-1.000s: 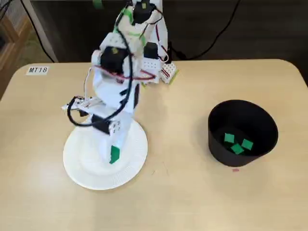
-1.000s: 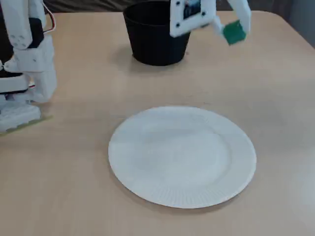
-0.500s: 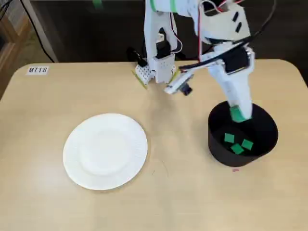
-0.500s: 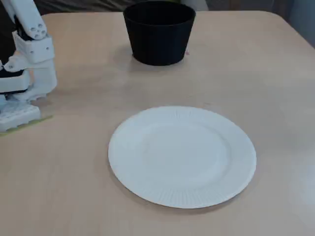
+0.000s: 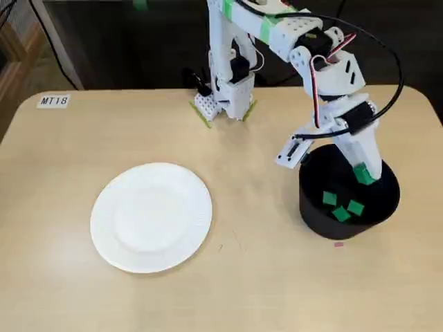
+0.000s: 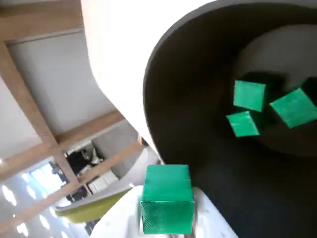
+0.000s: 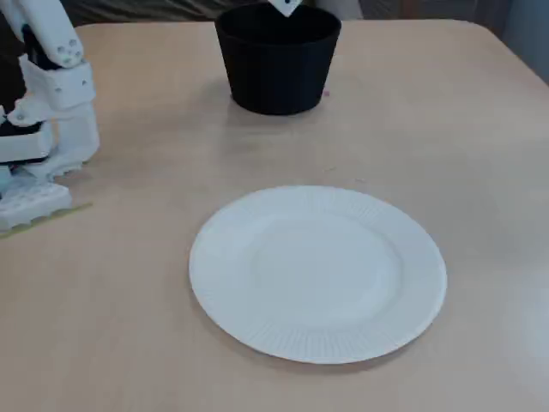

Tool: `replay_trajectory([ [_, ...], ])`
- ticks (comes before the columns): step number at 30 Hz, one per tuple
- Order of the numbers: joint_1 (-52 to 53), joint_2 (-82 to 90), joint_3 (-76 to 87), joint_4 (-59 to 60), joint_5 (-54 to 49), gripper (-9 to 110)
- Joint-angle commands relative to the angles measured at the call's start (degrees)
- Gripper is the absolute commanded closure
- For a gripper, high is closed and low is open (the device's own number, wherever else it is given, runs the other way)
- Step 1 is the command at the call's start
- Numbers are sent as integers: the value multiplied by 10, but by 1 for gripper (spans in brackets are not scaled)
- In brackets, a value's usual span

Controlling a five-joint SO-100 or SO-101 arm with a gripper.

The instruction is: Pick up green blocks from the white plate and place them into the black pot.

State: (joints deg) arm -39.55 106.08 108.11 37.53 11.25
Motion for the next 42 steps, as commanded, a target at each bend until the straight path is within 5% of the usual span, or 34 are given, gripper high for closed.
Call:
replay_trajectory([
  [1, -3, 7, 4, -4, -3, 85],
  [7, 4, 6, 11, 7, -15, 71],
  [12, 9, 9, 11, 2, -17, 82],
  [14, 15, 18, 0, 11, -18, 104],
  [28, 289, 338, 11, 300, -56, 104],
  [42, 301, 565, 232, 346, -103, 104],
])
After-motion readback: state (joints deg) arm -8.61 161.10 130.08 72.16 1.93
